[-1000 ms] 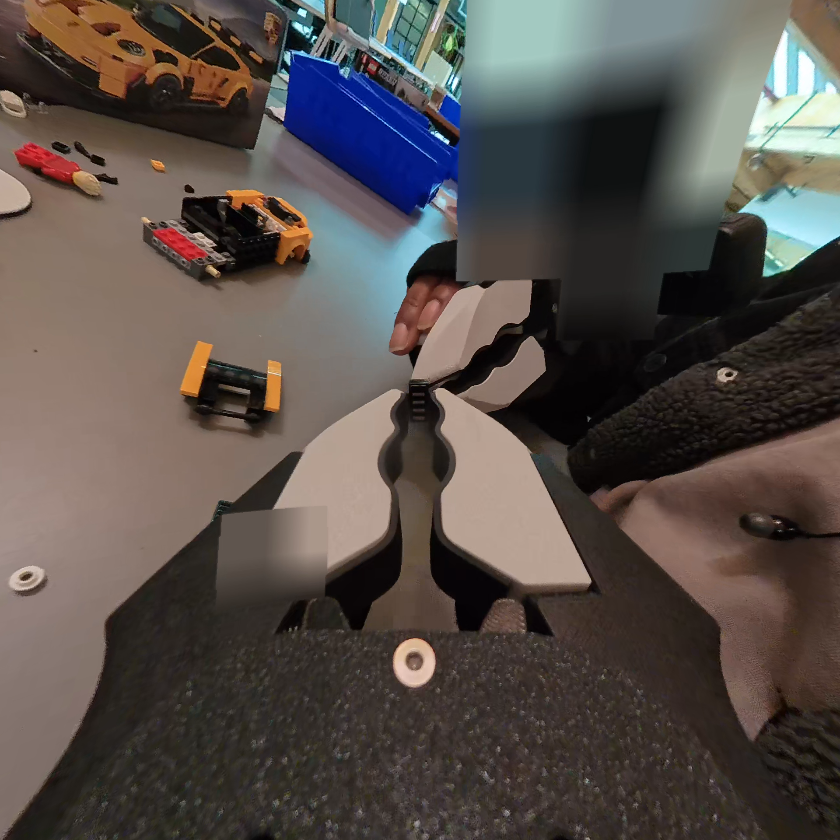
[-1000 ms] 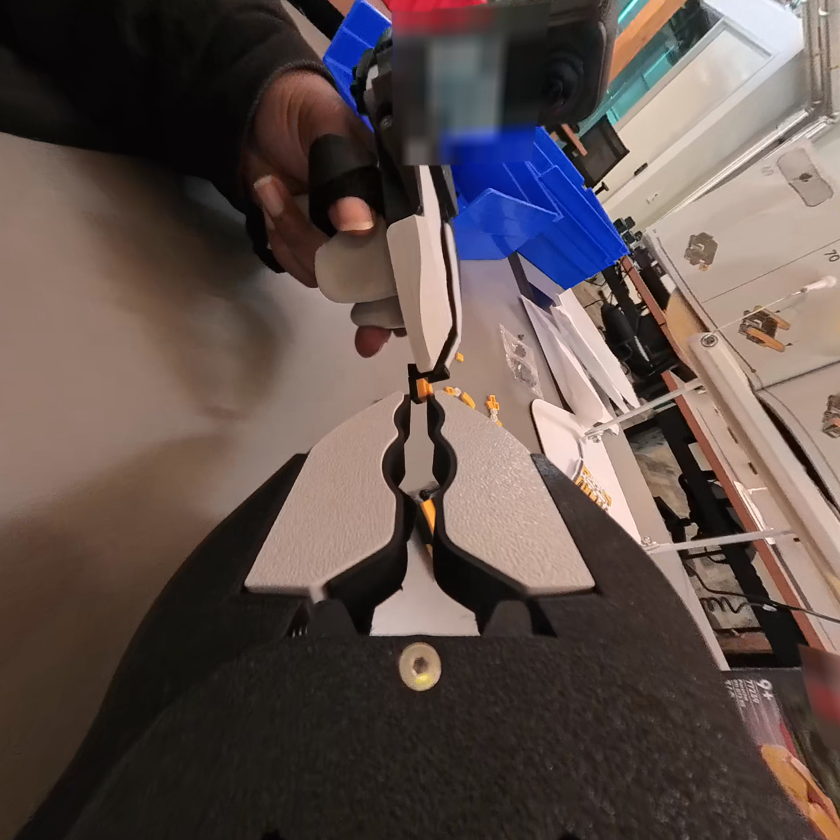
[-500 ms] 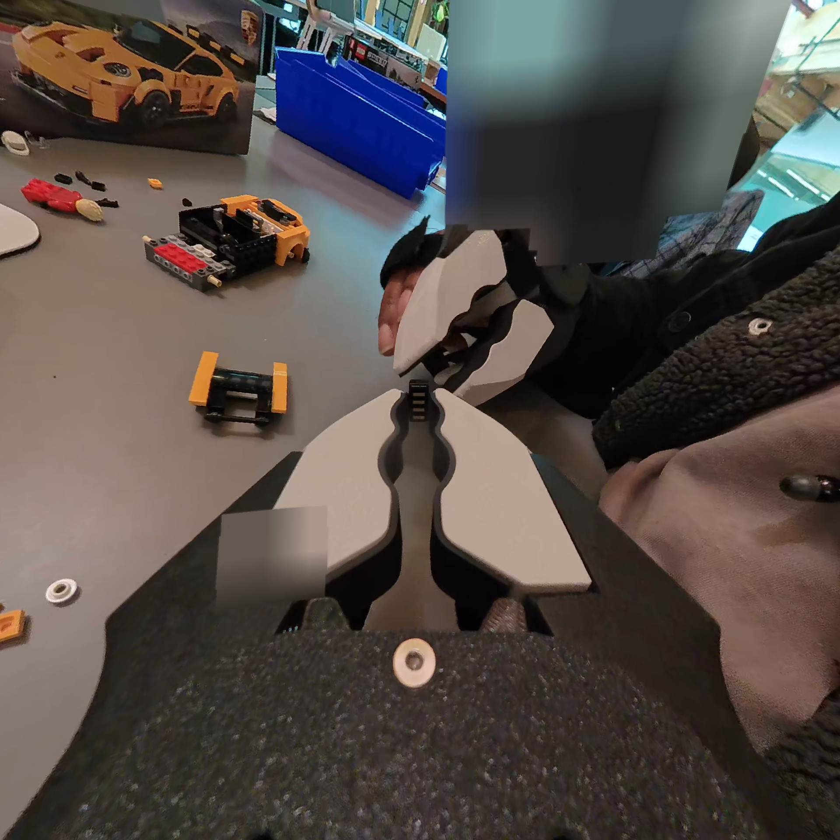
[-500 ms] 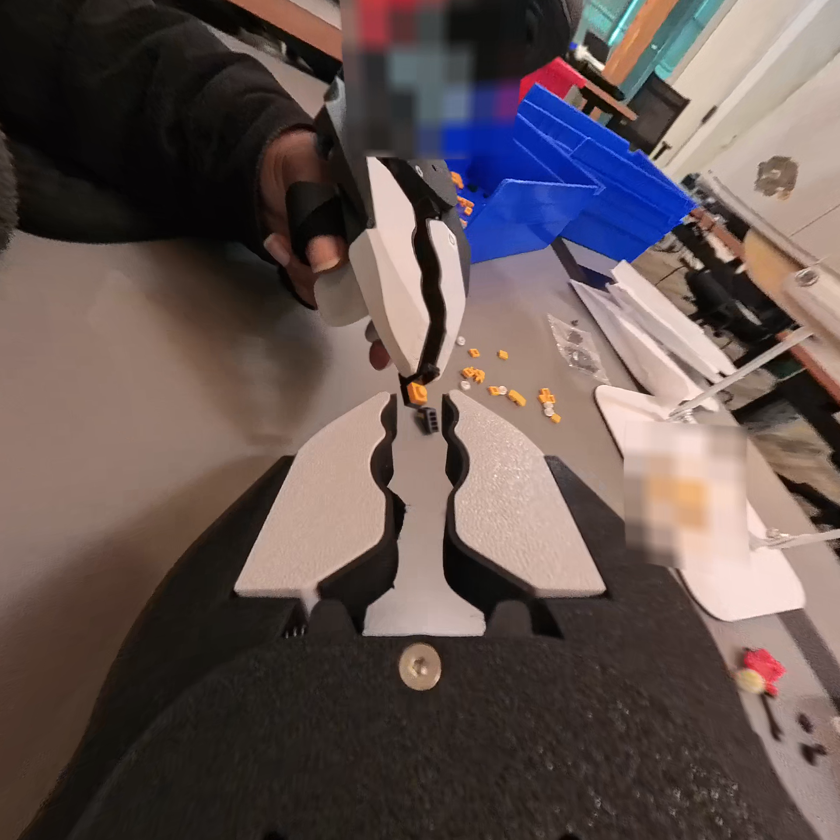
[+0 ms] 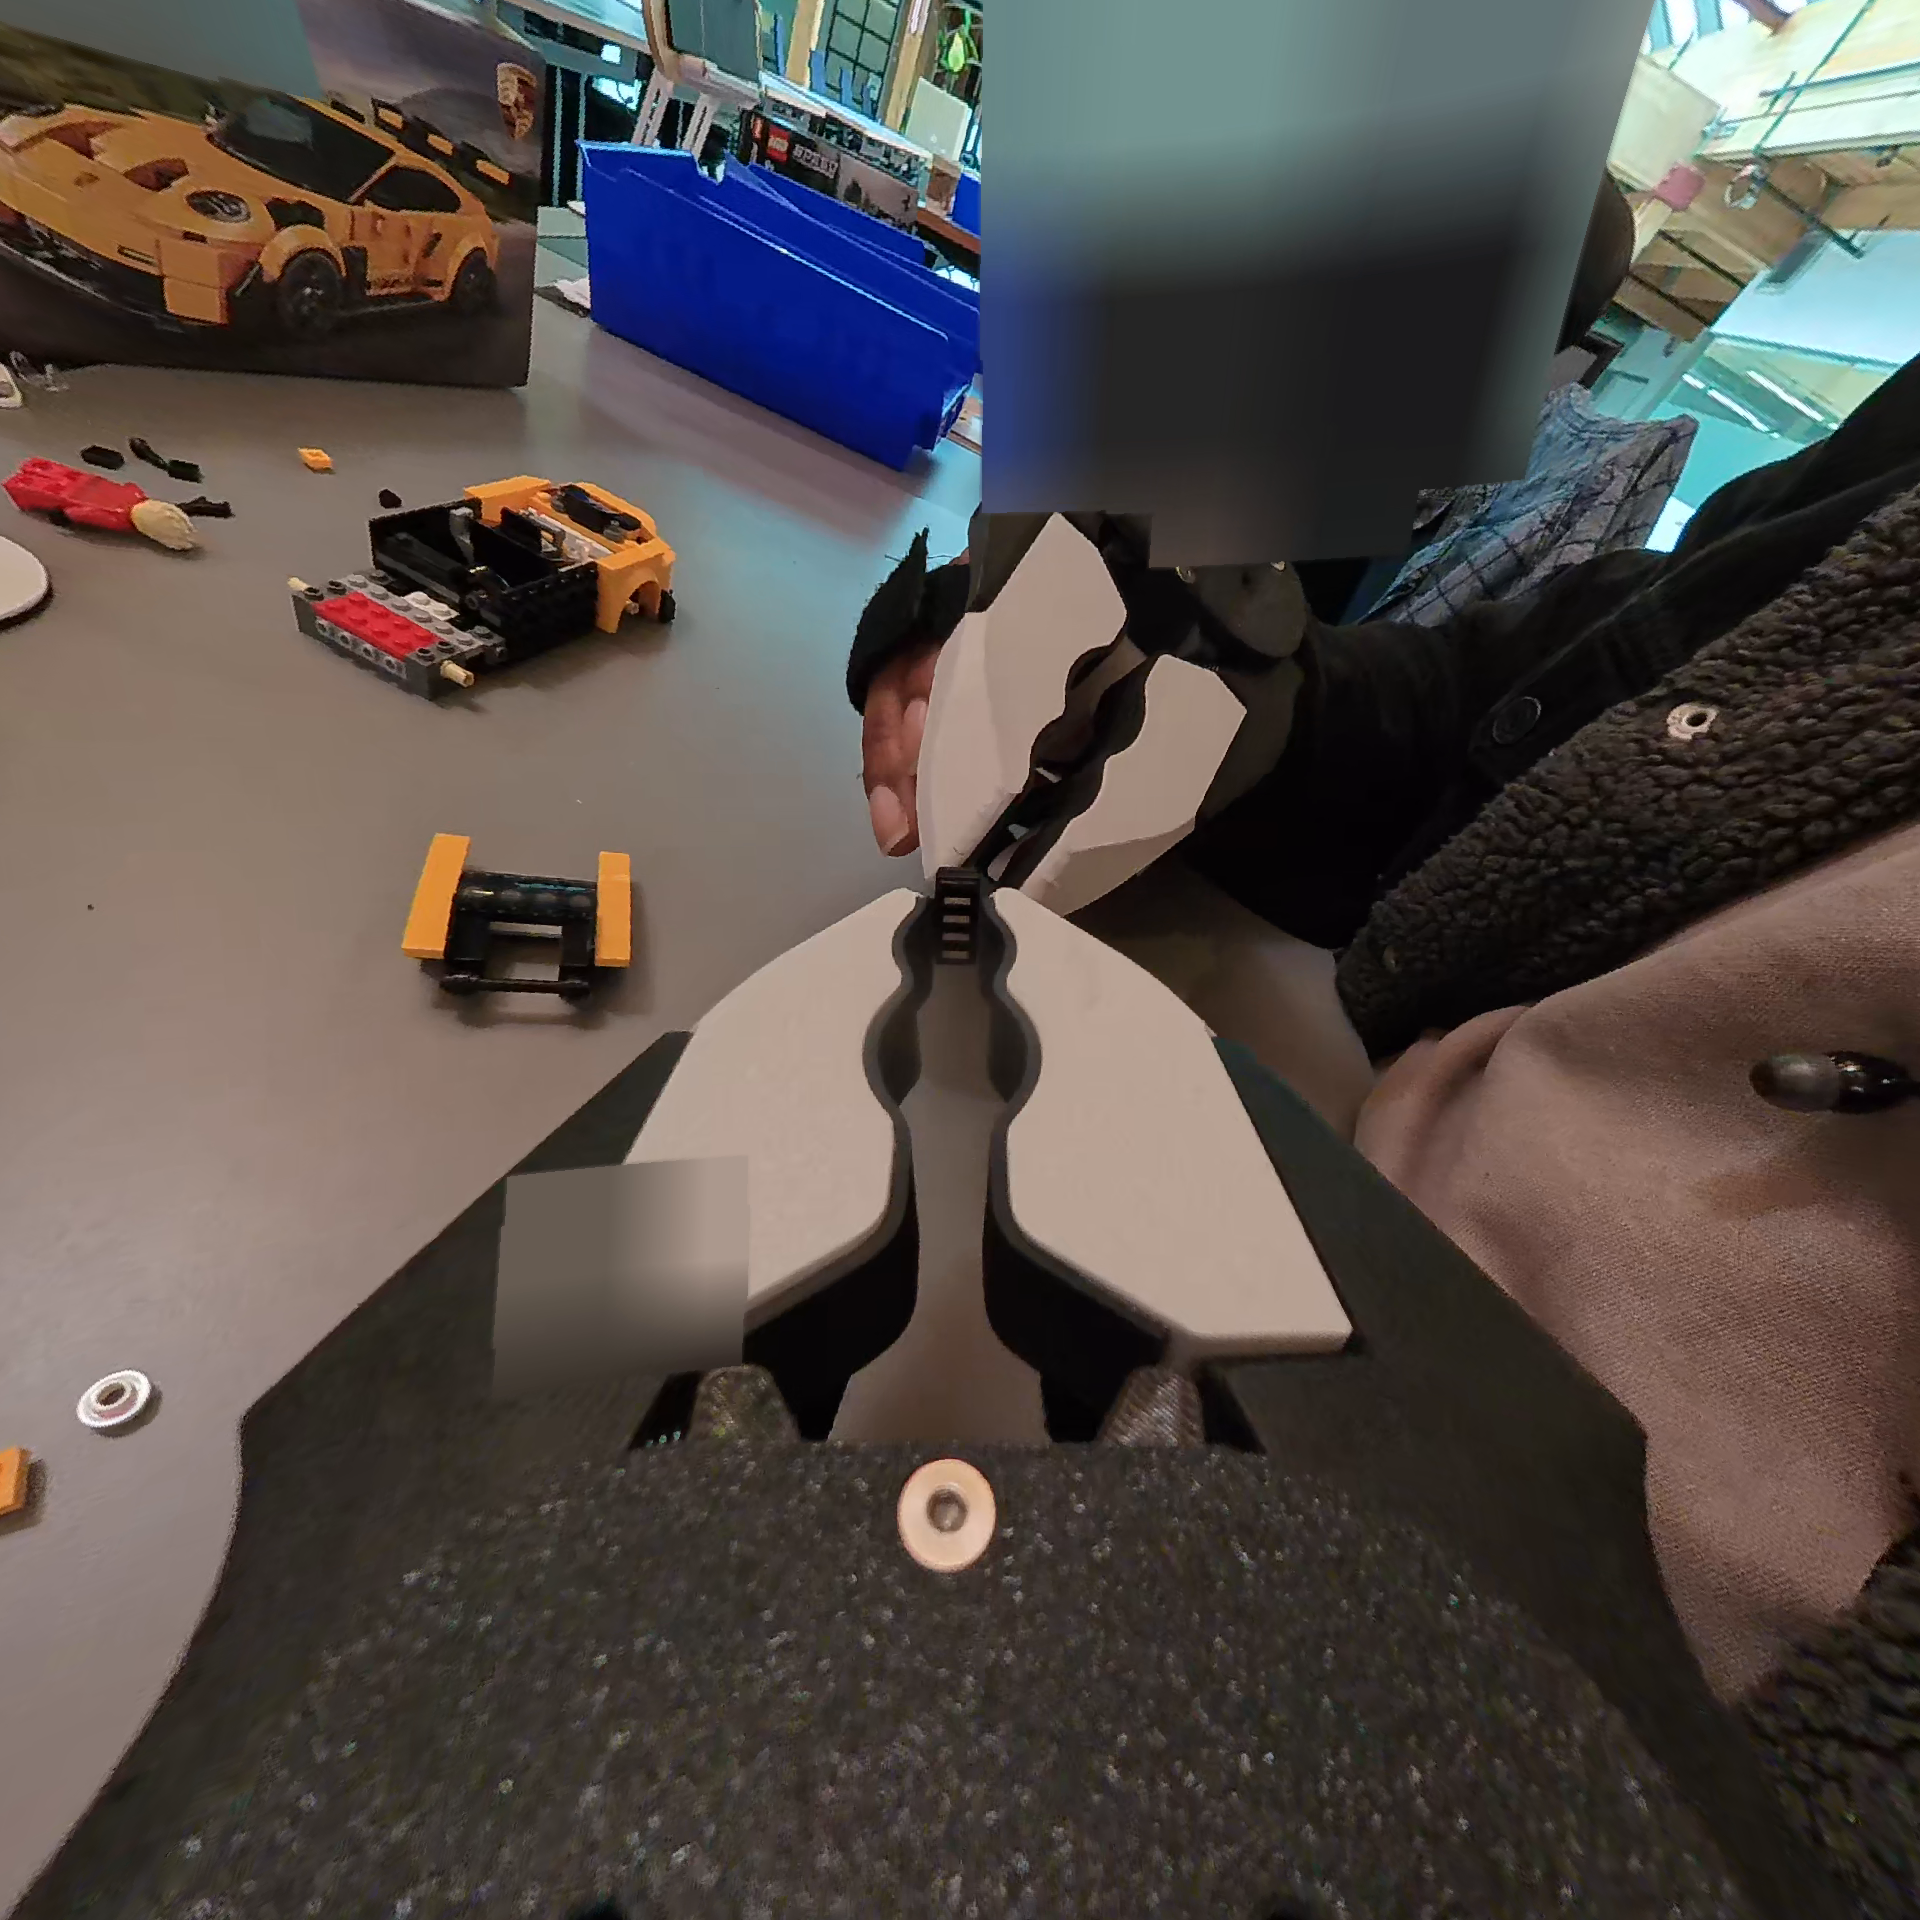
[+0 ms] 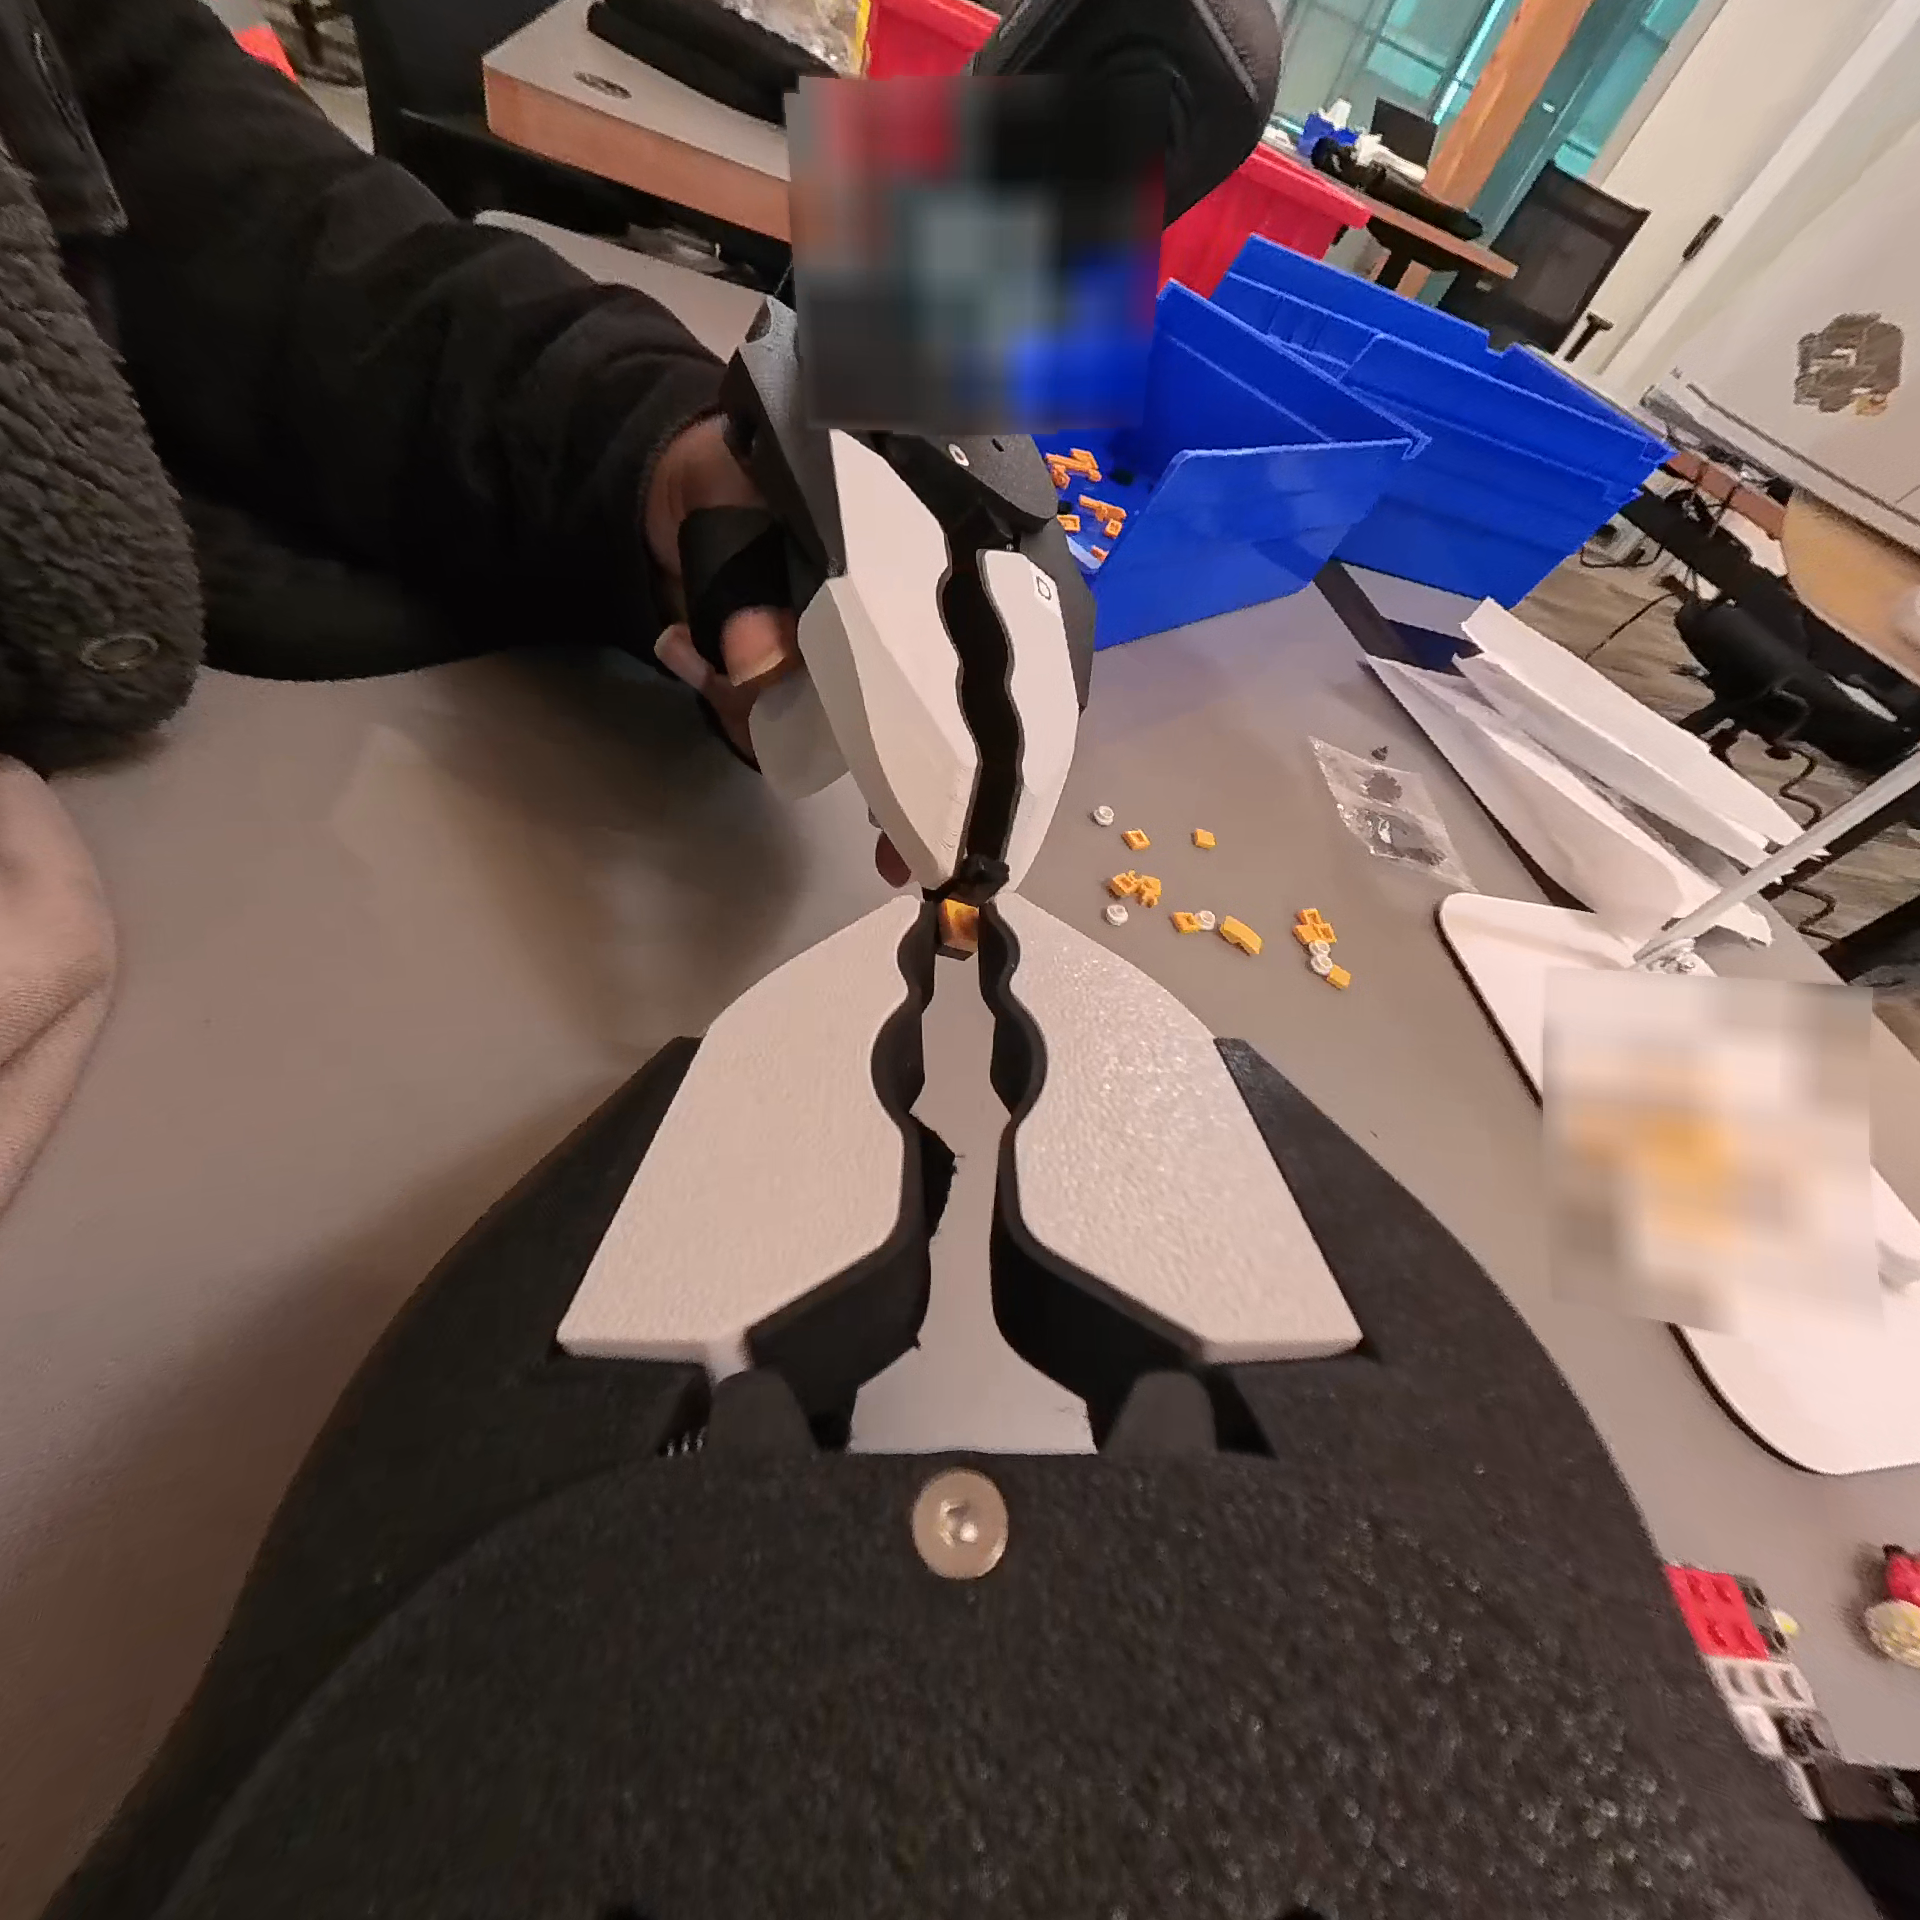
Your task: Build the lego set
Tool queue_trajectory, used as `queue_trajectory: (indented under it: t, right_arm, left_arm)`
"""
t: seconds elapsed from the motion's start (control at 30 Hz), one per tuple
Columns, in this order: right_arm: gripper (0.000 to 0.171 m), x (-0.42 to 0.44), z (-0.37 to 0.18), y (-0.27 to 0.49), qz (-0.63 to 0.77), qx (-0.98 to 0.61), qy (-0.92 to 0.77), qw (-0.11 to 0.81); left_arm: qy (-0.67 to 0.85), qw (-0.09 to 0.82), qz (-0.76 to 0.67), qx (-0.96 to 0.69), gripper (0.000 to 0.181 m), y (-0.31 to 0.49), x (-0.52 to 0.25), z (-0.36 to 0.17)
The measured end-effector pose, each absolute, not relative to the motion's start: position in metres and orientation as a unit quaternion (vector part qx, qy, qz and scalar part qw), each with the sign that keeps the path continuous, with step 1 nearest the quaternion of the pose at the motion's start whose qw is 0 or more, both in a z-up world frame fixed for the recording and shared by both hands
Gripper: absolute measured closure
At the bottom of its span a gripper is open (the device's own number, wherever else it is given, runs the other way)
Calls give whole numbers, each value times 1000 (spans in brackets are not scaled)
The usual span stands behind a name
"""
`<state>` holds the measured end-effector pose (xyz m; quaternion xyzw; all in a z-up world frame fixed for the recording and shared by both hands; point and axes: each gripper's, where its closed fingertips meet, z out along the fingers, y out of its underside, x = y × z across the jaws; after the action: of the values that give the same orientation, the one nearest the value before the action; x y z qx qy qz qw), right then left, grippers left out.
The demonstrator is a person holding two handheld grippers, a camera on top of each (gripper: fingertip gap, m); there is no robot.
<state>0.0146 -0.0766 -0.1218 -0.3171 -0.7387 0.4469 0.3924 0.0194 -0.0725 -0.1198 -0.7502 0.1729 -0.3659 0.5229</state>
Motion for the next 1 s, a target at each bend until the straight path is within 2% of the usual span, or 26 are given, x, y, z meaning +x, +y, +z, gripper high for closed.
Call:
queue_trajectory:
  t: [0.77, 1.0]
  right_arm:
    - [166, 15, -117, -71, 483, -345, -718, 363]
    - [148, 14, -152, -11, 361, -402, -768, 344]
  left_arm:
    - [175, 524, -365, -750, 174, -73, 17, -120]
    - [129, 535, -329, -768, 174, -62, -11, -125]
